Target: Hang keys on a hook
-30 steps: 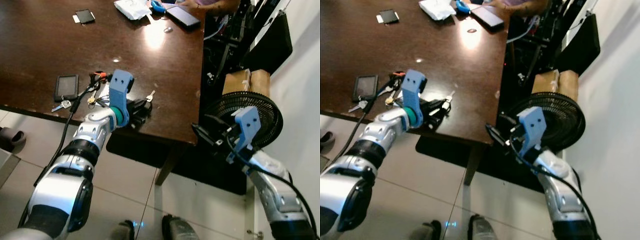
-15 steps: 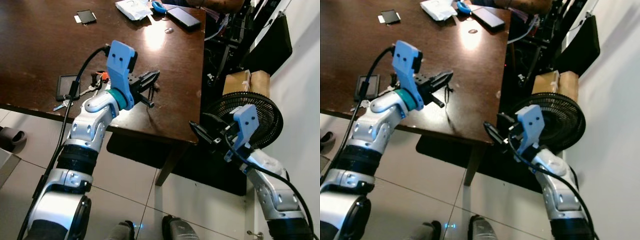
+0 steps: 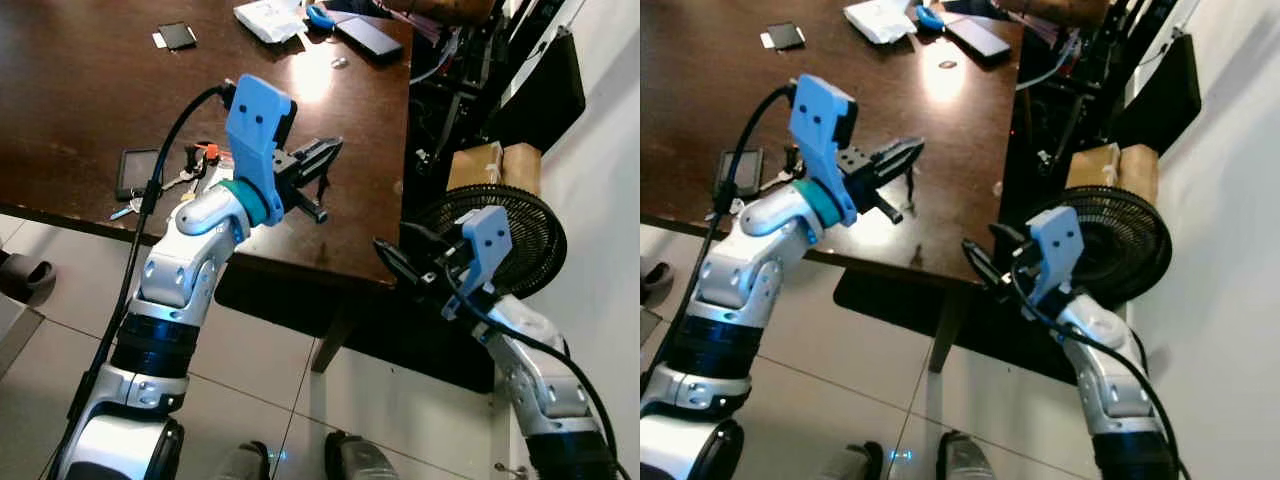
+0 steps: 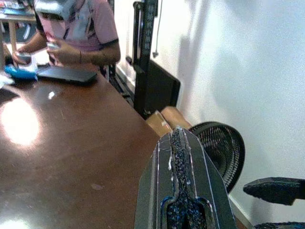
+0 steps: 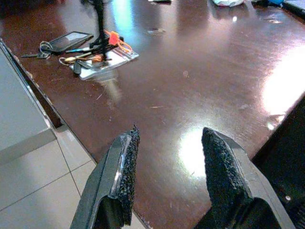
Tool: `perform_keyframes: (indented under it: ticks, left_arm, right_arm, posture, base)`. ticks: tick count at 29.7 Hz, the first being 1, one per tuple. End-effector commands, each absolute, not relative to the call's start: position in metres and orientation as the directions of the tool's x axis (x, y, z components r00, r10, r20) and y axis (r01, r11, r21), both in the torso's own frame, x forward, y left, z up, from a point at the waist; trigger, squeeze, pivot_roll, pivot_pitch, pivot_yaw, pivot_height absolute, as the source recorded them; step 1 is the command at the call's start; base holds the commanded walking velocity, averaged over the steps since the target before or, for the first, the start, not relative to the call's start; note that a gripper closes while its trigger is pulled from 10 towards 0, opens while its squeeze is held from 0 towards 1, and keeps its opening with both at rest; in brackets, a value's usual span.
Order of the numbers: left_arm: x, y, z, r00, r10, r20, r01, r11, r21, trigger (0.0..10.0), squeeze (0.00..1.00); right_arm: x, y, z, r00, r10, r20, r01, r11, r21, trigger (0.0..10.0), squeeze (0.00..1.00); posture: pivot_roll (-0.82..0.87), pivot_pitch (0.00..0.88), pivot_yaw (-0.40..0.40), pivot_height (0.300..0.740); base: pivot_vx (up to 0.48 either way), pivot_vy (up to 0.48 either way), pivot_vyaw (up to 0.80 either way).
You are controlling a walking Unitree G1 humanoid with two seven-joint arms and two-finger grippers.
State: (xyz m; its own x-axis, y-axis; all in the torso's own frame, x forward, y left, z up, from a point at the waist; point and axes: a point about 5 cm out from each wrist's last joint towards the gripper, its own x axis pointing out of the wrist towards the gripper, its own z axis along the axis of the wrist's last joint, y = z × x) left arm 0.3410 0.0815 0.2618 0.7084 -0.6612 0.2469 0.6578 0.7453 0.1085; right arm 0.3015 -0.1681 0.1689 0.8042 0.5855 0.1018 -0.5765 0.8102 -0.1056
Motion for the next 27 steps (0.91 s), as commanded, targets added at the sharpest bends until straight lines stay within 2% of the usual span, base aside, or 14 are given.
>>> perform_keyframes:
  ticks: [1, 15, 20, 25, 26, 27]
  left_arm:
    - [0.338, 0.079, 0.260, 0.708, -0.667, 0.233, 0.659, 0.742, 0.122, 10.0, 0.00]
    - [0.327, 0.074, 0.266, 0.706, -0.668, 0.235, 0.649, 0.743, 0.161, 10.0, 0.00]
    - [0.321, 0.067, 0.269, 0.668, -0.706, 0.233, 0.690, 0.706, 0.161, 10.0, 0.00]
    - [0.317, 0.064, 0.269, 0.657, -0.718, 0.230, 0.701, 0.694, 0.164, 10.0, 0.00]
    - [0.316, 0.064, 0.269, 0.659, -0.717, 0.227, 0.700, 0.695, 0.163, 10.0, 0.00]
    - [0.316, 0.064, 0.268, 0.660, -0.716, 0.227, 0.699, 0.696, 0.163, 10.0, 0.00]
  right_arm:
    - [0.301, -0.167, 0.168, 0.803, 0.588, 0.099, -0.578, 0.809, -0.112, 10.0, 0.00]
    - [0.301, -0.160, 0.170, 0.791, 0.599, 0.121, -0.589, 0.800, -0.110, 10.0, 0.00]
    - [0.303, -0.158, 0.175, 0.757, 0.641, 0.127, -0.628, 0.767, -0.132, 10.0, 0.00]
    - [0.310, -0.136, 0.189, 0.683, 0.711, 0.168, -0.697, 0.703, -0.141, 10.0, 0.00]
    - [0.314, -0.118, 0.196, 0.627, 0.755, 0.191, -0.742, 0.653, -0.148, 10.0, 0.00]
    - [0.315, -0.113, 0.199, 0.611, 0.767, 0.197, -0.753, 0.640, -0.153, 10.0, 0.00]
  posture:
    - [-0.02, 0.150, 0.021, 0.740]
    - [-0.01, 0.140, 0.023, 0.740]
    - [-0.01, 0.135, 0.029, 0.740]
    - [-0.01, 0.133, 0.026, 0.740]
    - [0.00, 0.131, 0.021, 0.740]
    - [0.01, 0.131, 0.017, 0.740]
  base:
    - [0.000, 0.000, 0.00]
    - [0.000, 0.000, 0.00]
    - [0.000, 0.000, 0.00]
    - [0.000, 0.000, 0.00]
    - [0.000, 0.000, 0.00]
    - [0.000, 0.000, 0.00]
